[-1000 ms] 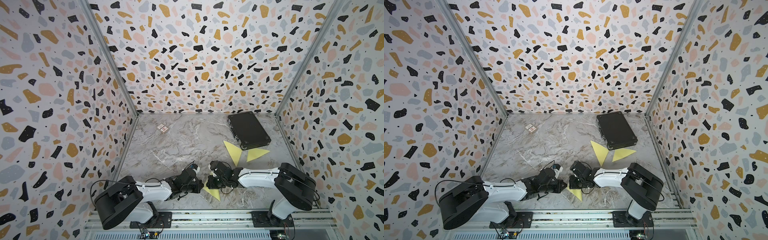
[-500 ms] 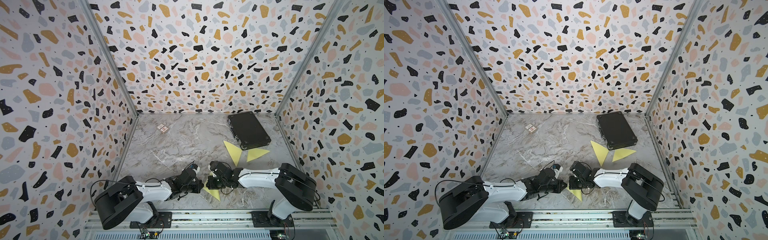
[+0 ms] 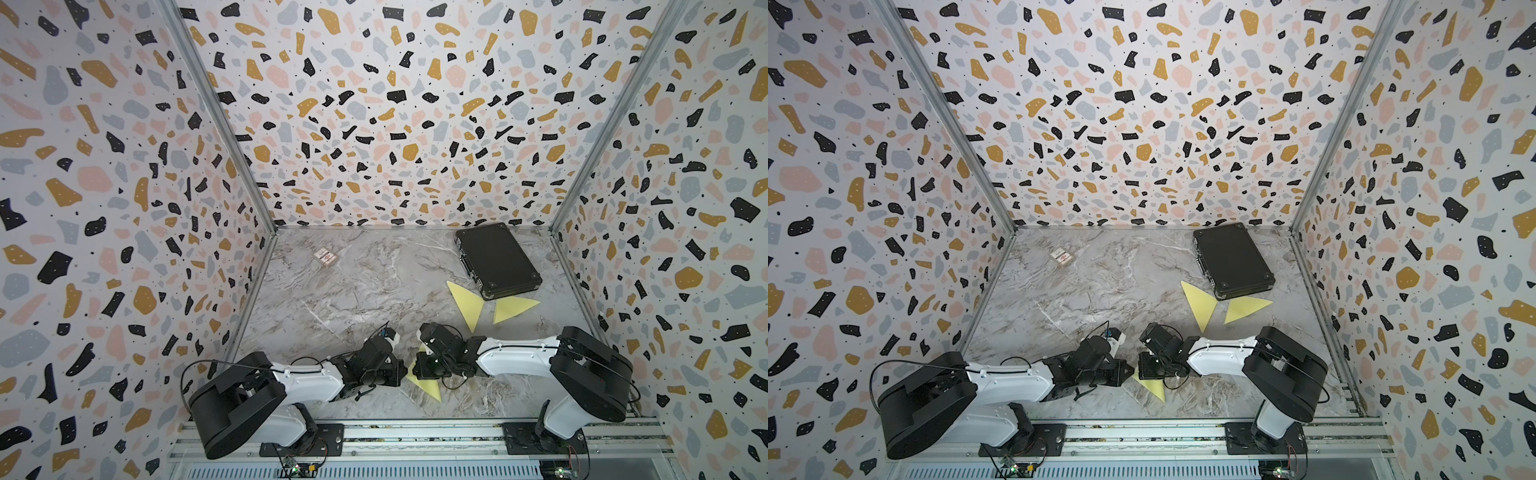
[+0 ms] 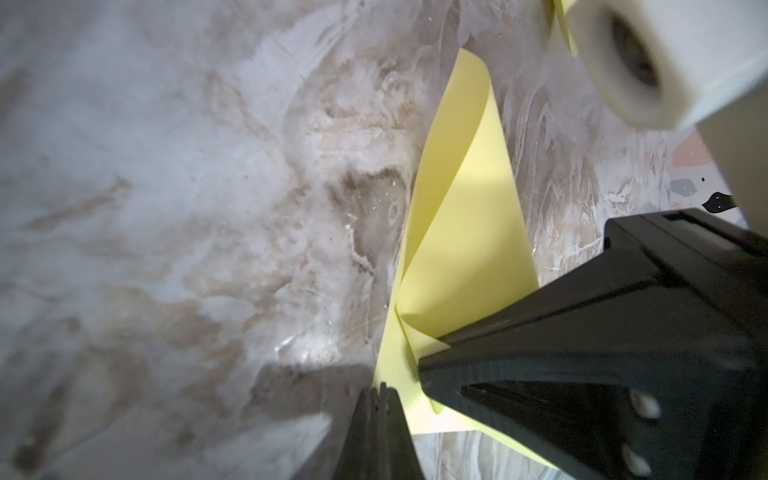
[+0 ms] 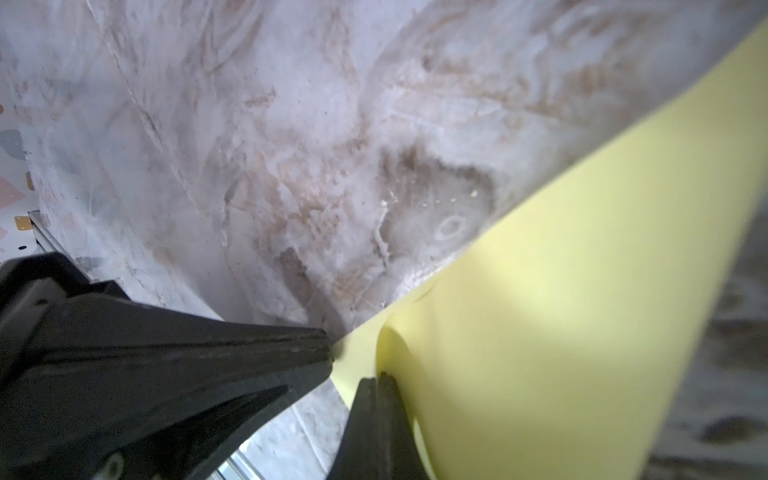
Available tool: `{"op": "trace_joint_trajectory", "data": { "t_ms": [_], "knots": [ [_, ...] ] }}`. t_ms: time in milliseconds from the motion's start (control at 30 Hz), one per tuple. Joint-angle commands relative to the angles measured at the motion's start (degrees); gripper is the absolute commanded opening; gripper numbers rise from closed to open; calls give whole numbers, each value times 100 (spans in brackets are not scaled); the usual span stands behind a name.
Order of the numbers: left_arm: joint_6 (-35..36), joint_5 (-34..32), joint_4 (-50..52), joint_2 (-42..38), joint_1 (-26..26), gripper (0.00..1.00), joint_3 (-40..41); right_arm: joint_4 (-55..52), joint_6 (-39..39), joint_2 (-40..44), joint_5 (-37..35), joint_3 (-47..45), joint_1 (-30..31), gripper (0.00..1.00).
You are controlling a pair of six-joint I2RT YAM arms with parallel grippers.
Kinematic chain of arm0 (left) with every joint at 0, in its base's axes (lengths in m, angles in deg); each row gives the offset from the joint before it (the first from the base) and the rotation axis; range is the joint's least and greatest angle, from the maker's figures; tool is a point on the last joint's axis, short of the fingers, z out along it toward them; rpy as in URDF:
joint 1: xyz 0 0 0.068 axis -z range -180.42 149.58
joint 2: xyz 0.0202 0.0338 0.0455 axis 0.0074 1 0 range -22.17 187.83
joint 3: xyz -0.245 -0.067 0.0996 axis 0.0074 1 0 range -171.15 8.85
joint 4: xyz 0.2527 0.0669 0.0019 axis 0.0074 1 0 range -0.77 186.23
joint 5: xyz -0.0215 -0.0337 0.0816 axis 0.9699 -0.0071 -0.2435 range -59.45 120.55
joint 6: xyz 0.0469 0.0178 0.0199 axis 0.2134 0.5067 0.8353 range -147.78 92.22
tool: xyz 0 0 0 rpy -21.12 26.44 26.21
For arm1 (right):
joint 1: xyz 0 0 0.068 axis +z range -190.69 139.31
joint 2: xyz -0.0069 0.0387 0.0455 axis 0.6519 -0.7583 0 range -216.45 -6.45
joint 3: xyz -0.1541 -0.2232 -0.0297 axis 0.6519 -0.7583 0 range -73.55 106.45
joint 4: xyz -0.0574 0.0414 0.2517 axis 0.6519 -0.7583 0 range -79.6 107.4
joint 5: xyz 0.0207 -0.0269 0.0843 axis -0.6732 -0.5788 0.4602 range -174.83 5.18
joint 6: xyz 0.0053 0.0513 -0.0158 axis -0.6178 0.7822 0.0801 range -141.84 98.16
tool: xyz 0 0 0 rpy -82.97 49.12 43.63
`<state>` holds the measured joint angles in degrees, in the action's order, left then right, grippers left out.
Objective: Fold the square paper diagonally
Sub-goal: Fold the paper at the center of the board.
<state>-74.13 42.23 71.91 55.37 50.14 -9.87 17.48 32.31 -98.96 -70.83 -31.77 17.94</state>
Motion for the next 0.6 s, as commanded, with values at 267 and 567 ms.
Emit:
{"op": "trace_joint_trajectory", "data": {
  "t_ms": [267, 567],
  "knots": [
    [-14, -313, 858, 227, 6, 0, 237, -36, -67, 229, 111, -143, 52, 0],
    [-23, -303, 844, 242, 7, 0, 254, 45, -97, 312, 165, -188, 96, 0]
  ]
}}
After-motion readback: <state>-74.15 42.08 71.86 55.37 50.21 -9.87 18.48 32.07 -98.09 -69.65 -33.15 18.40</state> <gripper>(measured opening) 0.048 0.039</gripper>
